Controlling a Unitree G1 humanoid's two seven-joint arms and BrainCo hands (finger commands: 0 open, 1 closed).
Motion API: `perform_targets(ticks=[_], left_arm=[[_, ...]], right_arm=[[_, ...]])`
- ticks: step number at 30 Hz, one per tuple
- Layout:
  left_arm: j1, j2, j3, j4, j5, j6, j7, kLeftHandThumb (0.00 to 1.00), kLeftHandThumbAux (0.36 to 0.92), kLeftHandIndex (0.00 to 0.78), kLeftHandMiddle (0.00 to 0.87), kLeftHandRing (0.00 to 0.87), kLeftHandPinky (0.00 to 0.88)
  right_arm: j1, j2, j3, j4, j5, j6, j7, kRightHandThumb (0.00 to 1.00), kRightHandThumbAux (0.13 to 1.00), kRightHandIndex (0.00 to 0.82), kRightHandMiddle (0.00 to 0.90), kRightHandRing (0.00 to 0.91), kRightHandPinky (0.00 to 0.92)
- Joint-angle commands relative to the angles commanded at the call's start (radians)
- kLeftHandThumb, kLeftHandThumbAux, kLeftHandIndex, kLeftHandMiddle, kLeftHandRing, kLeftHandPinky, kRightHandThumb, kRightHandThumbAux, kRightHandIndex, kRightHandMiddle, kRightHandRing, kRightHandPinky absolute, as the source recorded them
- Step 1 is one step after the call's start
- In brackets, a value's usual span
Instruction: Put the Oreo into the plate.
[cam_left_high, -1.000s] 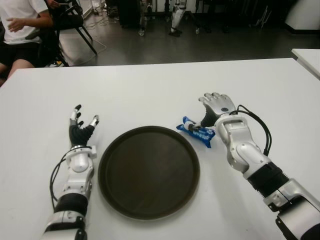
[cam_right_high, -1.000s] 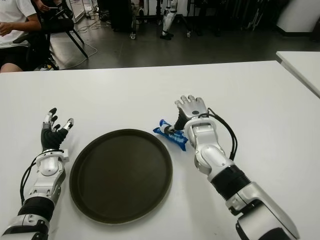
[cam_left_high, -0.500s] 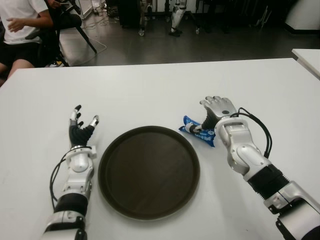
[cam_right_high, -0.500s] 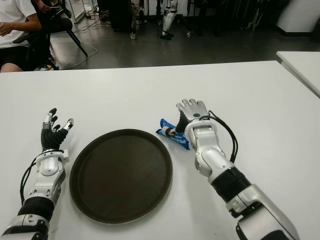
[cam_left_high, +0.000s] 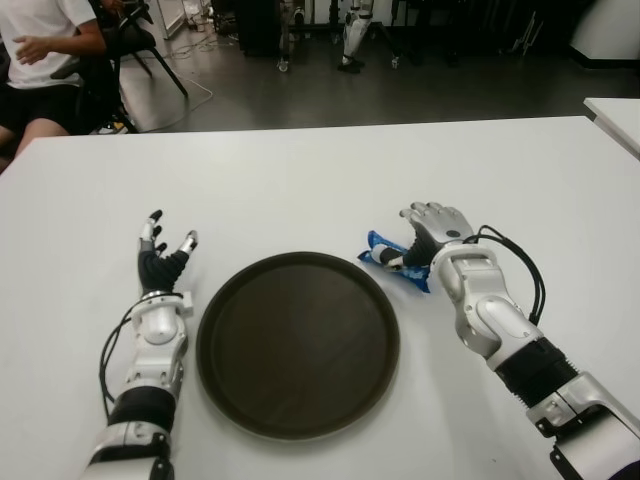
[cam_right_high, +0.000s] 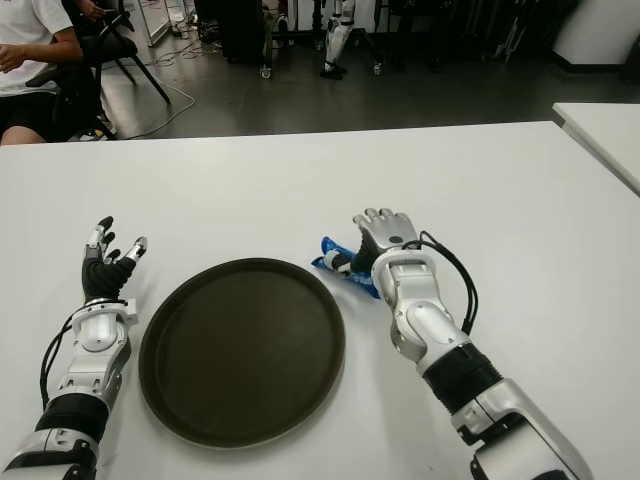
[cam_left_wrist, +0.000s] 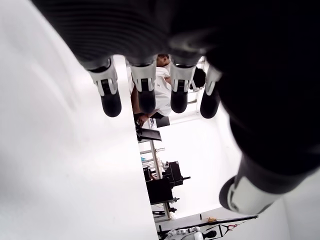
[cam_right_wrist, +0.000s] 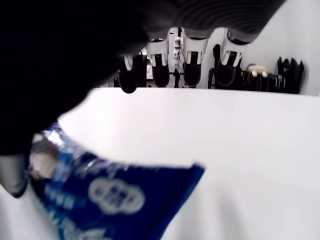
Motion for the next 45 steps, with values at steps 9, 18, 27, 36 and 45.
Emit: perform_targets(ticks=[9,18,27,36,45], left_arm=[[-0.005,0.01,-0.007,0.011,0.017,0.011,0.009,0.0,0.684,0.015,0.029,0.017,0.028],[-0.008,0.009,-0.006,0.018,0.015,0.002,0.012,0.0,0.669,0.02,0.024,0.011,0.03],[-0.005,0.006,-0.001,0.016,-0.001,-0.011,-0.002,0.0,0.669,0.024,0.028,0.011,0.028],[0.0,0.008,-0.006,0.006,0.005,-0.01,0.002,0.0,0.675,0.035,0.034,0.018,0.024],[0.002,0.009,-0.006,0.006,0.007,-0.012,0.005,0.005,0.677,0.041,0.051,0.032,0.03]], right_arm=[[0.019,-0.01,0.005,-0.05,-0.002,-0.001,0.037,0.0,0.49,0.099,0.055,0.036,0.066],[0.028,-0.014,0.006,-0.095,-0.014,0.02,0.101,0.0,0.466,0.063,0.018,0.009,0.05],[0.029,-0.014,0.01,-0.101,-0.019,0.041,0.141,0.0,0.48,0.037,0.002,0.0,0.043],[0.024,-0.008,0.011,-0.089,-0.01,0.058,0.17,0.0,0.462,0.038,0.009,0.0,0.042],[0.016,-0.004,0.007,-0.069,0.001,0.053,0.17,0.0,0.496,0.032,0.009,0.002,0.051]])
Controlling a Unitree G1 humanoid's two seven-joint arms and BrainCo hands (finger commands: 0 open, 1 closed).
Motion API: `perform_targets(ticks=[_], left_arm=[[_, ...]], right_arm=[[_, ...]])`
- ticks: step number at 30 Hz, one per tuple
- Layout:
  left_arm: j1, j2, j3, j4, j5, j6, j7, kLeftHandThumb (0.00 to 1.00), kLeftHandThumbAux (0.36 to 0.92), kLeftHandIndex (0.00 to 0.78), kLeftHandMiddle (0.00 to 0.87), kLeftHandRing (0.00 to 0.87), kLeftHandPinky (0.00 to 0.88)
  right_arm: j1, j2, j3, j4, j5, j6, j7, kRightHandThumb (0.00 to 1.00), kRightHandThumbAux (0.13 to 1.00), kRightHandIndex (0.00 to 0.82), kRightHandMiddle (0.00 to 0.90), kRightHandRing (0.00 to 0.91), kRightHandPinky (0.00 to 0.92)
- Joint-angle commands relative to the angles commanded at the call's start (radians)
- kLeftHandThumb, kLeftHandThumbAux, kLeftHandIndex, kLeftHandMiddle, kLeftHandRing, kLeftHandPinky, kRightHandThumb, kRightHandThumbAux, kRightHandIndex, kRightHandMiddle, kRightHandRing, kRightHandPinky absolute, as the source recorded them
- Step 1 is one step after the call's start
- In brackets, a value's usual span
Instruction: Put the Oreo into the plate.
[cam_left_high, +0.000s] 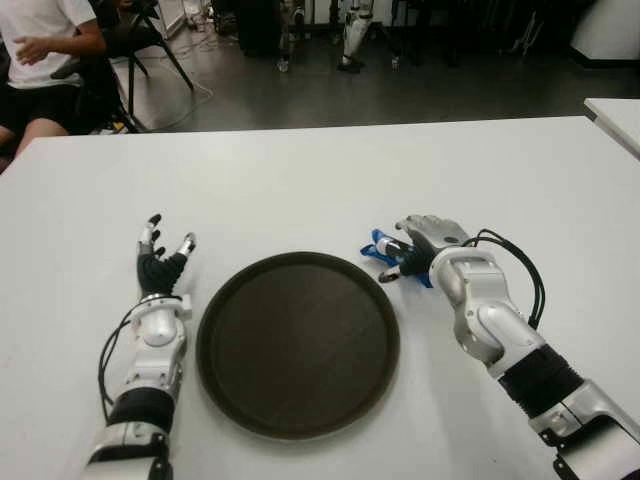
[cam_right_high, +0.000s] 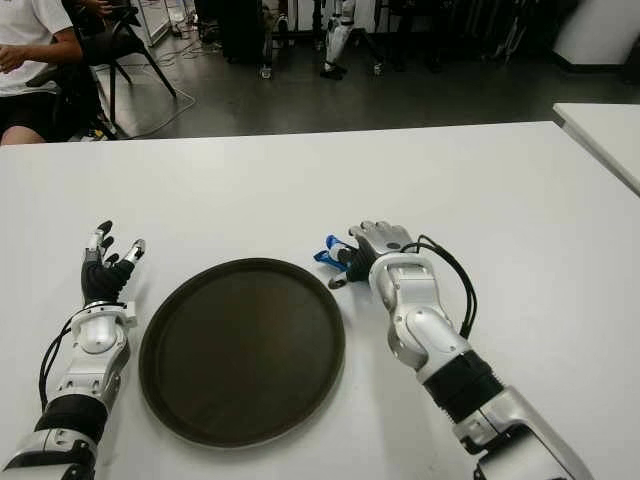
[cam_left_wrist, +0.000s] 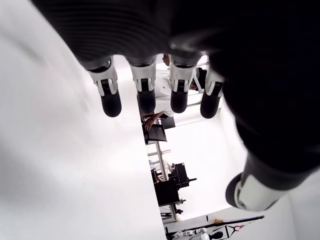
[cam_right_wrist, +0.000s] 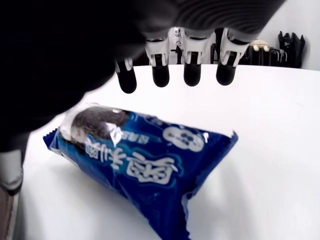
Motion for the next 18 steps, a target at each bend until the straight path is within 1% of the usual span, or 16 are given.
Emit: perform_targets(ticks=[3,8,16,18], left_arm=[[-0.001,0.001,0.0,0.001,0.003,0.004,0.003,0.001,0.669,0.041,0.047,0.026,0.029],[0.0,0.001,-0.002,-0.001,0.007,0.006,0.005,0.0,0.662,0.033,0.03,0.011,0.025],[0.003,-0.004,0.0,-0.006,-0.002,0.001,-0.002,0.0,0.695,0.028,0.038,0.023,0.024],[0.0,-0.002,0.0,-0.002,-0.001,0.004,0.001,0.0,0.697,0.03,0.042,0.027,0.025]], right_arm=[[-0.001,0.001,0.0,0.004,-0.005,0.002,-0.008,0.0,0.503,0.017,0.004,0.01,0.083],[-0.005,0.001,-0.006,0.015,-0.008,0.003,-0.031,0.0,0.509,0.007,0.0,0.004,0.062],[-0.016,0.001,-0.017,0.033,0.002,0.001,-0.042,0.0,0.514,0.006,0.006,0.0,0.041],[-0.026,0.004,-0.019,0.047,0.006,0.004,-0.037,0.0,0.517,0.007,0.006,0.0,0.034]])
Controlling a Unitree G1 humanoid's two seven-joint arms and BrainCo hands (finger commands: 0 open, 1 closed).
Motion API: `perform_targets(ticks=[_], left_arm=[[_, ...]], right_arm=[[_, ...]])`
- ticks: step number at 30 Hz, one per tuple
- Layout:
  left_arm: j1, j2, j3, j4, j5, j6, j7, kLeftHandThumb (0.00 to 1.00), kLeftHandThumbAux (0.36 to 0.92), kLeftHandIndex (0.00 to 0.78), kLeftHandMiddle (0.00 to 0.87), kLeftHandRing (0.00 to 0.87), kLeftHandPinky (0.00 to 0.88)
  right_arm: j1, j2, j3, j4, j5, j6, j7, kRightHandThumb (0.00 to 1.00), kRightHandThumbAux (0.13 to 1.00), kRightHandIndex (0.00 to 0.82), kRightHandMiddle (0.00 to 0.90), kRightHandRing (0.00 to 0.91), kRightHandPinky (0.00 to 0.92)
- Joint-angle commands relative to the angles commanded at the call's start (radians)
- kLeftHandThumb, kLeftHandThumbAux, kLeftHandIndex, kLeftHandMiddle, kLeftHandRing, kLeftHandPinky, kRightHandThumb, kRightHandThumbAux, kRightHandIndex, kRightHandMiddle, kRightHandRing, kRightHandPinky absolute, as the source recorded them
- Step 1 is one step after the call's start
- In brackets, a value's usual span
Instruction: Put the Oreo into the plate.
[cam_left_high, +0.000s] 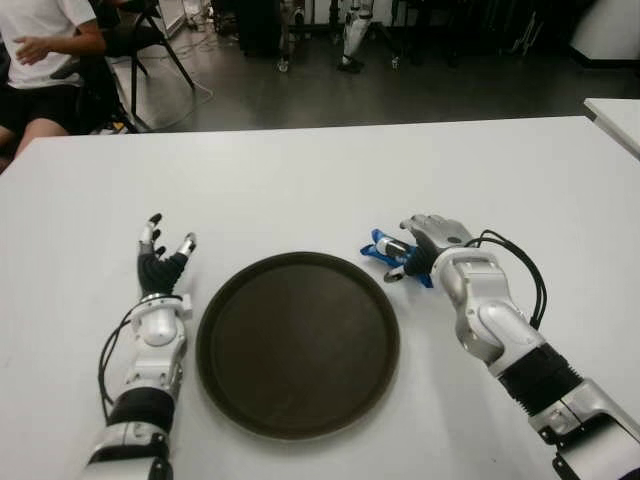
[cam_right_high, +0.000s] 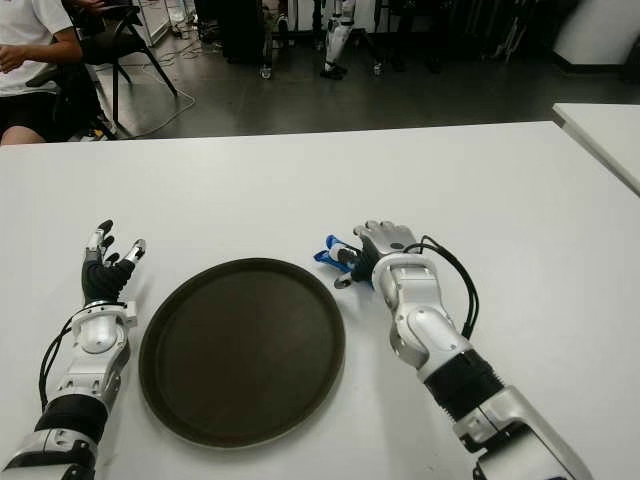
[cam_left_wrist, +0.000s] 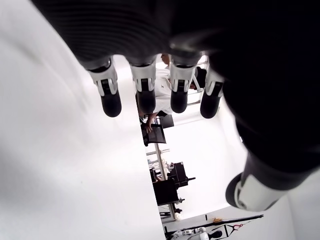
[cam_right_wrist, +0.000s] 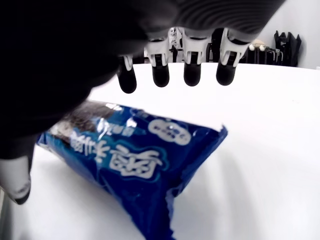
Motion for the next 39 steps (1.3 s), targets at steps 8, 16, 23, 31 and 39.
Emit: perform_targets(ticks=[8,16,23,31,39], left_arm=[[-0.002,0.002,-0.001,0.005,0.006,-0.001,0.006,0.001,0.699,0.032,0.035,0.016,0.019],[-0.002,-0.005,0.005,0.0,-0.007,-0.001,0.001,0.014,0.702,0.031,0.037,0.017,0.024],[-0.001,-0.002,0.003,0.002,-0.002,0.005,0.003,0.026,0.702,0.029,0.045,0.024,0.02],[-0.002,0.005,-0.001,0.007,0.005,0.009,0.001,0.016,0.678,0.022,0.039,0.02,0.025],[0.007,0.003,-0.006,-0.011,0.009,0.012,0.0,0.0,0.672,0.013,0.019,0.004,0.023]], right_arm=[[-0.025,0.003,-0.004,0.04,0.018,-0.003,0.006,0.0,0.576,0.029,0.014,0.001,0.03],[-0.066,0.011,0.005,0.145,0.036,-0.044,-0.038,0.0,0.575,0.035,0.024,0.013,0.041],[-0.088,0.02,0.014,0.216,0.043,-0.073,-0.072,0.0,0.548,0.026,0.028,0.007,0.039],[-0.111,0.034,0.015,0.29,0.06,-0.102,-0.101,0.0,0.502,0.002,0.04,0.033,0.072],[-0.127,0.035,0.013,0.339,0.103,-0.152,-0.11,0.0,0.49,0.052,0.069,0.042,0.04]])
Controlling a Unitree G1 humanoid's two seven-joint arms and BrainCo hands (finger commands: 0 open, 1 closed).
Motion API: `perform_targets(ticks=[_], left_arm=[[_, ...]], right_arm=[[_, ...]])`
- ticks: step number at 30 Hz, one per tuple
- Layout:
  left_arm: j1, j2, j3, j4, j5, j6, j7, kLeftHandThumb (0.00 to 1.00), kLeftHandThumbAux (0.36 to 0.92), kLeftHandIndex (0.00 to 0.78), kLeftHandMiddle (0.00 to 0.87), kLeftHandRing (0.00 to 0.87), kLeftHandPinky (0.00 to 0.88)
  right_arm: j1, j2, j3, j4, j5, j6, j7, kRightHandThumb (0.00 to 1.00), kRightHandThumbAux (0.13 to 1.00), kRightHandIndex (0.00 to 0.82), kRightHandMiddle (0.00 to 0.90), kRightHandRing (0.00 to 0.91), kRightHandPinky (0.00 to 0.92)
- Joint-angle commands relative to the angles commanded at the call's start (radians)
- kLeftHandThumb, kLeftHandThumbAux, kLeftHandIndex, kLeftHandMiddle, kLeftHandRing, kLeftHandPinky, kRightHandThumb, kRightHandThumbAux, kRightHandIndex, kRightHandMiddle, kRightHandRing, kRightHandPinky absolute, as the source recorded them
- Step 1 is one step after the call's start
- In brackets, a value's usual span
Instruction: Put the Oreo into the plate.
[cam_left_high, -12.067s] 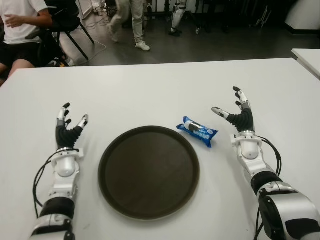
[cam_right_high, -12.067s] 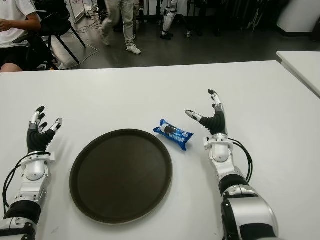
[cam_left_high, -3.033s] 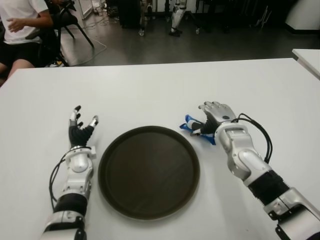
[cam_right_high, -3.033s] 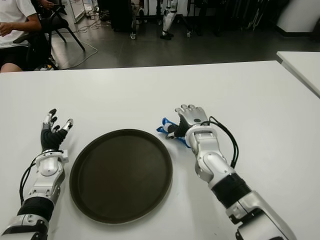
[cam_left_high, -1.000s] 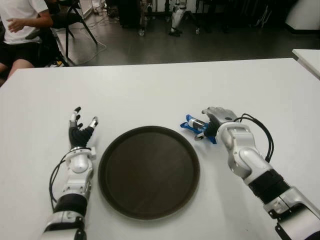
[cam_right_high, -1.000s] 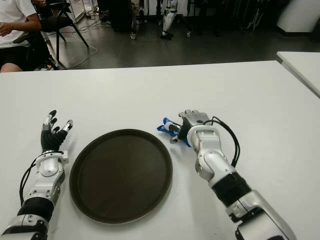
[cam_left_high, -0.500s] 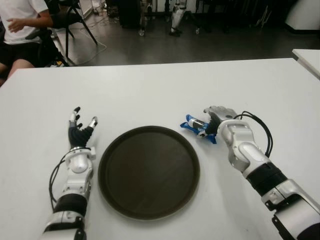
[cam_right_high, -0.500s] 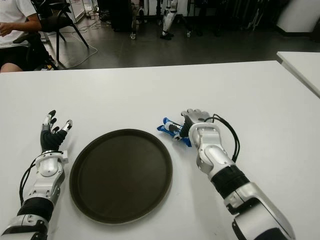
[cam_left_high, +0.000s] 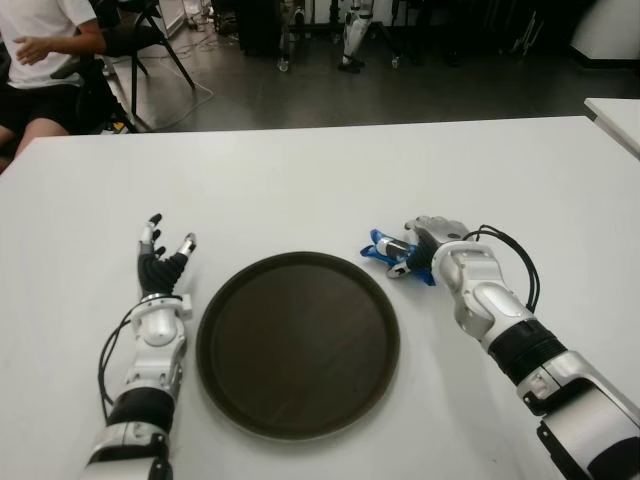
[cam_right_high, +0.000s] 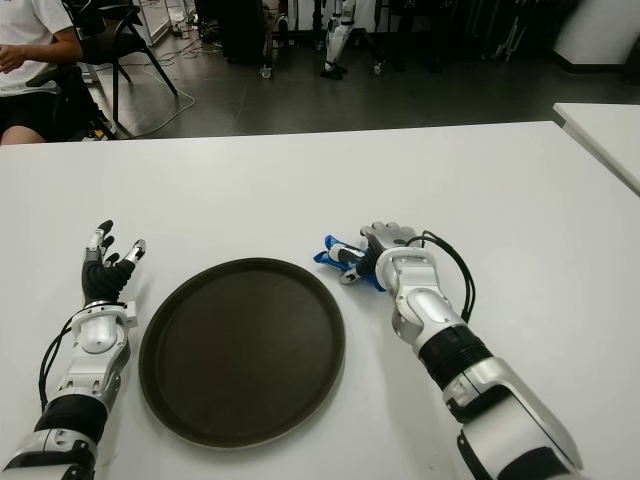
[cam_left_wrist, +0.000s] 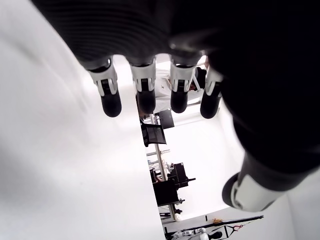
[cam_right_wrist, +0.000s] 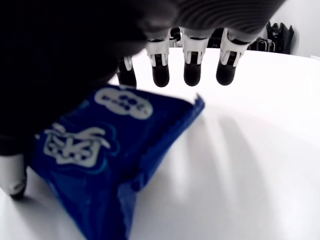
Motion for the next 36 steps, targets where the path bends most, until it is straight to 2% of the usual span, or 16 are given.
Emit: perform_targets(ticks=[13,17,23,30,36], left_arm=[[-0.005,-0.001,0.004,0.008,-0.004,-0.003,0.003,0.0,0.688,0.029,0.032,0.017,0.039],[-0.006,0.0,0.004,0.011,-0.001,0.002,0.007,0.0,0.673,0.022,0.018,0.007,0.03],[-0.003,0.002,0.005,0.008,-0.002,0.003,0.004,0.004,0.69,0.021,0.025,0.013,0.033],[-0.001,0.0,0.007,0.008,0.0,0.003,0.013,0.011,0.686,0.024,0.027,0.013,0.032],[-0.002,0.001,0.006,0.01,0.003,0.002,0.021,0.003,0.676,0.03,0.032,0.016,0.032]], right_arm=[[-0.008,-0.003,-0.009,0.019,0.054,-0.041,-0.014,0.0,0.554,0.128,0.118,0.102,0.09],[-0.004,0.002,-0.023,0.021,0.079,-0.052,-0.026,0.0,0.595,0.158,0.129,0.124,0.127],[-0.012,0.005,-0.02,0.004,0.092,-0.015,0.023,0.0,0.617,0.133,0.126,0.13,0.164],[-0.008,0.005,-0.025,-0.005,0.101,-0.014,0.029,0.0,0.628,0.098,0.106,0.122,0.173],[-0.01,0.009,-0.027,-0.011,0.11,-0.003,0.046,0.0,0.623,0.107,0.109,0.116,0.125]])
